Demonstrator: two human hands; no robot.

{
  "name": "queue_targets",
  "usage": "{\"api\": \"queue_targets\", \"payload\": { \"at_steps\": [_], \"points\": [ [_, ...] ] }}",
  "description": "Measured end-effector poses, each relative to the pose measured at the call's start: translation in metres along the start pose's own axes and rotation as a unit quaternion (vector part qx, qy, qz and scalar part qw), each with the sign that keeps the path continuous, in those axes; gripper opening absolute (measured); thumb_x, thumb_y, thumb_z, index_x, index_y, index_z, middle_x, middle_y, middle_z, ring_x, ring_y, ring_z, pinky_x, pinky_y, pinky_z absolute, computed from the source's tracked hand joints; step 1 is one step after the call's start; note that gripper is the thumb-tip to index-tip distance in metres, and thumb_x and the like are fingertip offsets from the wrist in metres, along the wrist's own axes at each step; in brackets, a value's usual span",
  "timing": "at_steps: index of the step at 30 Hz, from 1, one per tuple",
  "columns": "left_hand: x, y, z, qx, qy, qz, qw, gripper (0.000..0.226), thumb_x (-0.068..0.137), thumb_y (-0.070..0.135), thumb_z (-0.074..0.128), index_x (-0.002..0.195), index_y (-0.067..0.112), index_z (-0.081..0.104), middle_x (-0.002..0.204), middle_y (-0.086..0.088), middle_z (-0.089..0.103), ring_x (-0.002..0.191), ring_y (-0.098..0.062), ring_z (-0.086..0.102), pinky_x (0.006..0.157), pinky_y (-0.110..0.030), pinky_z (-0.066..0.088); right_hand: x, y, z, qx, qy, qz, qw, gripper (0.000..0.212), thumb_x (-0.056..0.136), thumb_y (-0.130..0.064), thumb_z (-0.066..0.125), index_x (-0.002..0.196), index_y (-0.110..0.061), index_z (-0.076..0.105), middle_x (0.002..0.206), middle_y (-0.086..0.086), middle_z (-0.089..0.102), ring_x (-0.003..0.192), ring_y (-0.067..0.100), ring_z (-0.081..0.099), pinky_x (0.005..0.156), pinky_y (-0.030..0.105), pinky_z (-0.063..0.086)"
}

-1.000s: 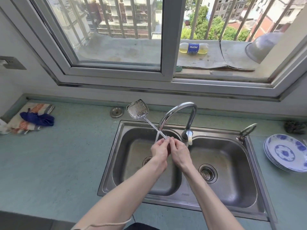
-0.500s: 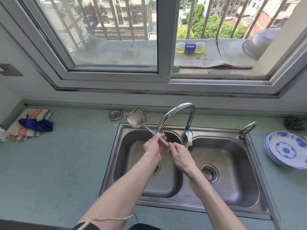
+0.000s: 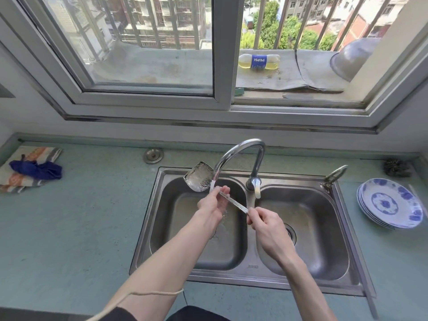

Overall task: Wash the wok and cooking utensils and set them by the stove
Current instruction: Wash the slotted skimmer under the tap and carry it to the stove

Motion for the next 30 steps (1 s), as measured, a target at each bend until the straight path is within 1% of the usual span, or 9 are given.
{"api": "queue_targets", "payload": {
  "at_steps": [5, 11, 15, 16, 18, 21, 24, 27, 30],
  "points": [
    [0.001, -0.002, 0.001, 0.018, -0.022, -0.022, 0.999, 0.008, 0.097, 0.003, 0.063, 0.102, -0.003, 0.064, 0.089, -0.016, 0.075, 0.066, -0.019, 0.076, 0.053, -0.027, 0.06, -0.017, 0.0, -0.006, 0.017, 0.008, 0.007, 1.0, 0.04, 0.103, -0.033, 0.051, 0.066, -0.016, 0.057, 0.059, -0.001, 0.052, 0.056, 0.01, 0.043, 0.063, 0.039, 0.039],
    [0.012, -0.002, -0.012, 0.039, -0.004, -0.025, 0.999, 0.003, 0.096, 0.001, 0.062, 0.096, -0.002, 0.063, 0.089, -0.017, 0.072, 0.062, -0.018, 0.075, 0.051, -0.028, 0.059, -0.03, 0.015, -0.016, 0.064, 0.008, 0.028, 0.998, 0.041, 0.103, -0.029, 0.052, 0.067, -0.012, 0.06, 0.055, -0.005, 0.044, 0.053, 0.015, 0.037, 0.057, 0.036, 0.032],
    [0.014, -0.012, -0.016, 0.072, -0.006, -0.013, 0.997, 0.022, 0.101, 0.007, 0.057, 0.079, 0.004, 0.061, 0.074, -0.012, 0.073, 0.056, -0.016, 0.073, 0.055, -0.029, 0.061, -0.034, 0.019, -0.02, 0.089, 0.001, 0.048, 0.995, 0.041, 0.103, -0.023, 0.052, 0.066, -0.007, 0.057, 0.056, 0.001, 0.039, 0.051, 0.015, 0.031, 0.05, 0.029, 0.027],
    [0.013, -0.014, -0.018, 0.08, 0.001, -0.009, 0.997, 0.021, 0.101, 0.008, 0.057, 0.081, 0.004, 0.061, 0.071, -0.012, 0.073, 0.056, -0.016, 0.072, 0.054, -0.029, 0.061, -0.034, 0.021, -0.022, 0.086, -0.001, 0.051, 0.995, 0.041, 0.103, -0.022, 0.052, 0.065, -0.007, 0.057, 0.056, 0.0, 0.039, 0.051, 0.014, 0.031, 0.05, 0.029, 0.027],
    [0.015, -0.016, -0.022, 0.086, 0.013, -0.003, 0.996, 0.009, 0.1, 0.008, 0.06, 0.095, 0.001, 0.063, 0.081, -0.017, 0.074, 0.057, -0.018, 0.073, 0.048, -0.029, 0.058, -0.032, 0.025, -0.025, 0.078, -0.008, 0.049, 0.996, 0.042, 0.104, -0.024, 0.053, 0.066, -0.009, 0.058, 0.056, -0.002, 0.04, 0.052, 0.014, 0.031, 0.051, 0.027, 0.026],
    [0.015, -0.013, -0.027, 0.09, 0.028, 0.011, 0.995, 0.016, 0.095, 0.007, 0.067, 0.107, -0.003, 0.063, 0.096, -0.023, 0.071, 0.062, -0.022, 0.074, 0.05, -0.03, 0.06, -0.03, 0.026, -0.028, 0.088, -0.014, 0.051, 0.995, 0.044, 0.105, -0.025, 0.053, 0.066, -0.006, 0.057, 0.058, 0.0, 0.04, 0.053, 0.014, 0.03, 0.048, 0.022, 0.025],
    [0.016, -0.005, -0.031, 0.091, 0.056, 0.034, 0.994, 0.019, 0.09, 0.0, 0.07, 0.105, -0.007, 0.061, 0.096, -0.025, 0.069, 0.07, -0.027, 0.069, 0.059, -0.034, 0.063, -0.027, 0.027, -0.031, 0.105, -0.025, 0.056, 0.993, 0.045, 0.105, -0.024, 0.053, 0.064, -0.007, 0.056, 0.06, 0.002, 0.039, 0.054, 0.016, 0.029, 0.046, 0.022, 0.022],
    [0.022, 0.011, -0.045, 0.108, 0.114, 0.081, 0.984, 0.025, 0.083, -0.002, 0.078, 0.092, -0.003, 0.054, 0.099, -0.022, 0.066, 0.072, -0.03, 0.068, 0.073, -0.045, 0.063, -0.023, 0.031, -0.037, 0.126, -0.042, 0.076, 0.988, 0.045, 0.105, -0.027, 0.055, 0.062, -0.016, 0.059, 0.061, 0.004, 0.038, 0.051, 0.015, 0.026, 0.045, 0.024, 0.019],
    [0.022, 0.021, -0.053, 0.163, 0.099, 0.115, 0.975, 0.028, 0.082, 0.005, 0.08, 0.104, -0.003, 0.063, 0.102, -0.022, 0.071, 0.074, -0.029, 0.072, 0.07, -0.045, 0.063, -0.02, 0.036, -0.043, 0.106, -0.057, 0.074, 0.99, 0.046, 0.105, -0.032, 0.055, 0.064, -0.013, 0.061, 0.06, 0.003, 0.041, 0.053, 0.019, 0.032, 0.048, 0.029, 0.027]
  ]
}}
Point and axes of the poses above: each hand's wrist, its own x-axis towards the middle knuckle, its own z-axis out of the palm, y = z × x, the point moved 2 cm from there along x, towards the middle knuckle
